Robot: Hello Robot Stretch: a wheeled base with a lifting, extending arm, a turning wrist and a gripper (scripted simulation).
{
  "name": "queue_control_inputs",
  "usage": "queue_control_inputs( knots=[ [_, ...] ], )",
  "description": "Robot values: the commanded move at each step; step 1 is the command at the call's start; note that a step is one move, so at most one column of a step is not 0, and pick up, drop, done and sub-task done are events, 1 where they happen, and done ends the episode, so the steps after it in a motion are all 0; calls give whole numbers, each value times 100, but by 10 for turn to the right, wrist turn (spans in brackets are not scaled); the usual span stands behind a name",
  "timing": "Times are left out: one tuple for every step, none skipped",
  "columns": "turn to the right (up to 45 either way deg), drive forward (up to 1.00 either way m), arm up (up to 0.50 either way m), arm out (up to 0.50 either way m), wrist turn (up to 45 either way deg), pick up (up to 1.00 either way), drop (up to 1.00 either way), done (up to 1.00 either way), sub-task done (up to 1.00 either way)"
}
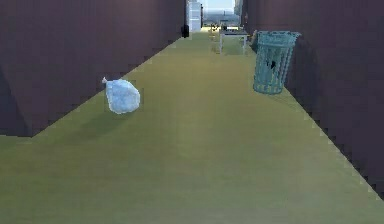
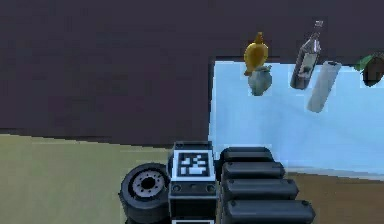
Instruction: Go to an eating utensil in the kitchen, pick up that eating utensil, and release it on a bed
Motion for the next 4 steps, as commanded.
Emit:
queue_control_inputs(
  knots=[
    [0,100,0,0,0,0,0,0,0],
    [0,100,0,0,0,0,0,0,0],
    [0,100,0,0,0,0,0,0,0],
    [0,100,0,0,0,0,0,0,0]
  ],
)
